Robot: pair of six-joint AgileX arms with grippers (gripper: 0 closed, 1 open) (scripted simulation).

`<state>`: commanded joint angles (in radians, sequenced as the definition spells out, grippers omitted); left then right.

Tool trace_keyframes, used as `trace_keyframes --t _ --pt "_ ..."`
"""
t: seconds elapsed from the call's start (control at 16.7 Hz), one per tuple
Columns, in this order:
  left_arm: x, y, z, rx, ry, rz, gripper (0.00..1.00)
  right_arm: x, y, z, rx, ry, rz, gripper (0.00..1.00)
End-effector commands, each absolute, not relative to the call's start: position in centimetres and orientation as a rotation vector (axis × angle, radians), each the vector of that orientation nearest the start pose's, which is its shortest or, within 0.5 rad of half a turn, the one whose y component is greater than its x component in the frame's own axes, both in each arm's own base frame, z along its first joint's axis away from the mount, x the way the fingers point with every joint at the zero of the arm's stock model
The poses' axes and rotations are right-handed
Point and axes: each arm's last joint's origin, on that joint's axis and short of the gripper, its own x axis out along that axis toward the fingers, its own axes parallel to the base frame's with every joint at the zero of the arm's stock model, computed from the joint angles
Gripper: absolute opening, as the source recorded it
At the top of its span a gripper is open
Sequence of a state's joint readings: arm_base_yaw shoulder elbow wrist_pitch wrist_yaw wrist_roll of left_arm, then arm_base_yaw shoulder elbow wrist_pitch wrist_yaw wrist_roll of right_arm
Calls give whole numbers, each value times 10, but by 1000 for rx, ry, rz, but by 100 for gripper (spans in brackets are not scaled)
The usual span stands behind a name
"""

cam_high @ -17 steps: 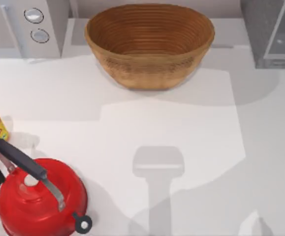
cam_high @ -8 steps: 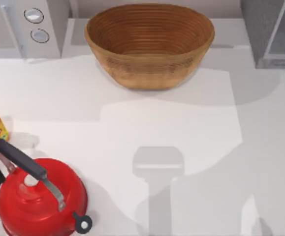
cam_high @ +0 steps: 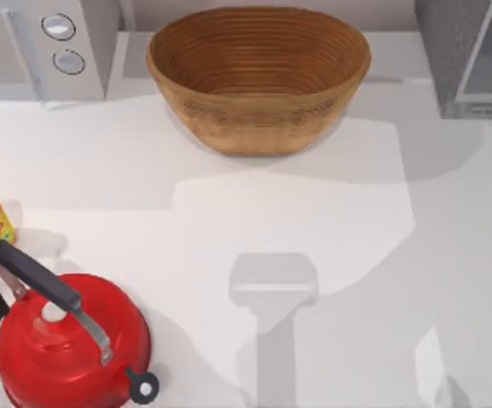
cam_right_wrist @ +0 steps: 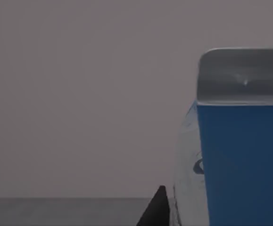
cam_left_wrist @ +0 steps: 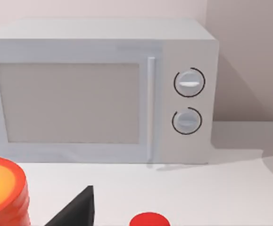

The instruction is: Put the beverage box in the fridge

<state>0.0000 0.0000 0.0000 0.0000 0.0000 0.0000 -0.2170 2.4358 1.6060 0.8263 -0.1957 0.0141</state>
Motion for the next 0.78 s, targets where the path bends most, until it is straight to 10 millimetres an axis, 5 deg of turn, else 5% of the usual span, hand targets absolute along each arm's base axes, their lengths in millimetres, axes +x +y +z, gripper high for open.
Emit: trace_keyframes --t 0.06,0.78 --pt "106 -1 160 0 0 0 100 524 -103 130 5 6 7 0" --pt "106 -1 160 0 0 0 100 524 -103 130 5 6 7 90"
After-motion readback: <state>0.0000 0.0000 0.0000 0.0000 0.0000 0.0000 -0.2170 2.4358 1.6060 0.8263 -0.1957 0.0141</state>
